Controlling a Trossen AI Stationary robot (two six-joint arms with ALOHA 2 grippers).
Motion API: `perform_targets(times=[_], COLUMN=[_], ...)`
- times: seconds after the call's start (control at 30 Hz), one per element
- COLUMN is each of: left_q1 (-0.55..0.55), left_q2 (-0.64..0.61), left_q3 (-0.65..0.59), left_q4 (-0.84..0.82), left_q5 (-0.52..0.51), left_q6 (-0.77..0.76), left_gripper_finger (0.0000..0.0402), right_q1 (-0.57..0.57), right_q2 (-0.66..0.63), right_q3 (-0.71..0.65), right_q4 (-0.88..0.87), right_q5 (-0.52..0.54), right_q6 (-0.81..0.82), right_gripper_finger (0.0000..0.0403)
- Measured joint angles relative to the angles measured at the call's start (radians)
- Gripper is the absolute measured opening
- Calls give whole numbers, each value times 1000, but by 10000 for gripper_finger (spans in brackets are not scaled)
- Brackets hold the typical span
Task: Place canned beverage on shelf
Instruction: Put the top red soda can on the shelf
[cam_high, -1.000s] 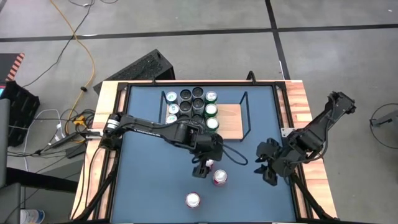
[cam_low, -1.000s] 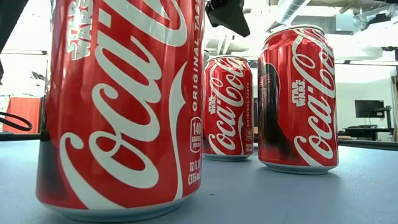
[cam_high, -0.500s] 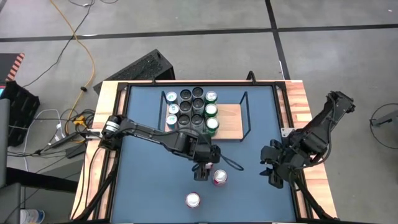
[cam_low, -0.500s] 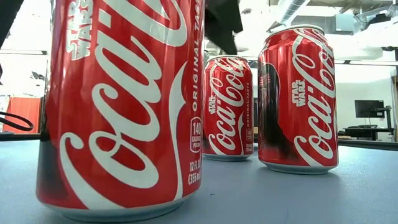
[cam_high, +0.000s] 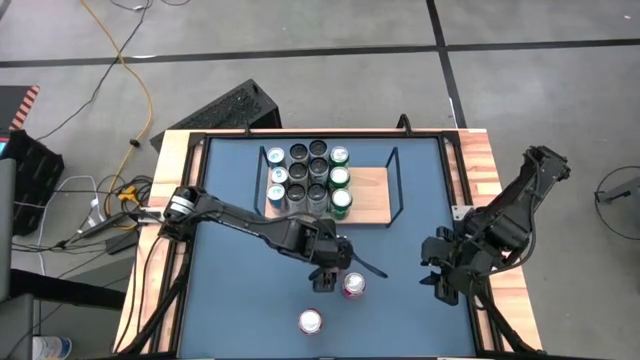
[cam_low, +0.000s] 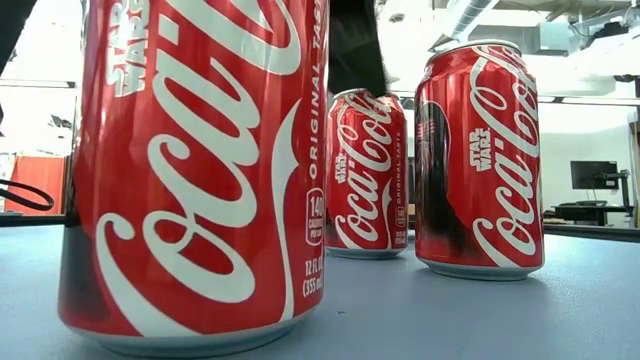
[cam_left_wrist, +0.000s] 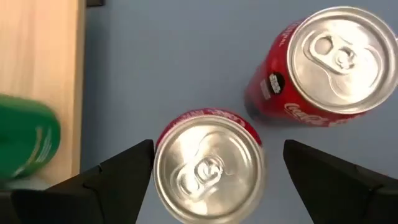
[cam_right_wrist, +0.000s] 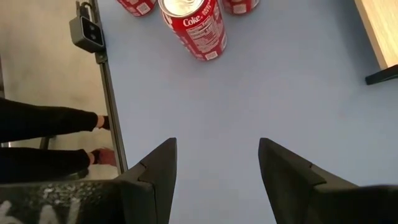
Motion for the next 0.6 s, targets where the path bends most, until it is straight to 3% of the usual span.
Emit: perform_targets(times=[0.2,0.43,0.6], left_q1=[3,6,6], left_q2=[44,56,57], left_q3=[-1,0,25], left_q4=[10,-45,-81], left_q5=[39,85,85], left_q6=[15,21,10], left_gripper_finger=[341,286,284], right_q1=[0,0,0], right_q2=[0,0,0], right_q3=[0,0,0], right_q4=[-1,-13,-15], right_q5=[1,3,18], right_q6=[17,18,19], right_gripper_finger=[207,207,207])
